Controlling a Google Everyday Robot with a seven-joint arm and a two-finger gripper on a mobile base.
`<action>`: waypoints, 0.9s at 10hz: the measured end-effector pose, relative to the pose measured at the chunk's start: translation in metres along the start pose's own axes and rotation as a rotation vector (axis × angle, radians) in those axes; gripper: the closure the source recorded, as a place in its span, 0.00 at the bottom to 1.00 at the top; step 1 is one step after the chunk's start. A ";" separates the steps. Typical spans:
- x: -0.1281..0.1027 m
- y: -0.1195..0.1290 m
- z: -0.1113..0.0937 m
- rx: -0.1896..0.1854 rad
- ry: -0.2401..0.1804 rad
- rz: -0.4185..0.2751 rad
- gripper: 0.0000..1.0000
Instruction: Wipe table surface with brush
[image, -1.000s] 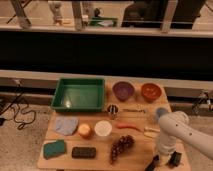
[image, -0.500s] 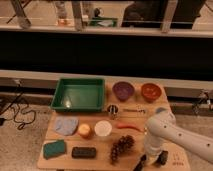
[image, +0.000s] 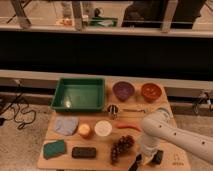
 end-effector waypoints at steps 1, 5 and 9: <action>0.001 0.001 0.000 0.000 0.000 0.002 0.92; 0.026 0.020 -0.016 0.017 0.027 0.056 0.92; 0.058 0.029 -0.026 0.017 0.050 0.117 0.92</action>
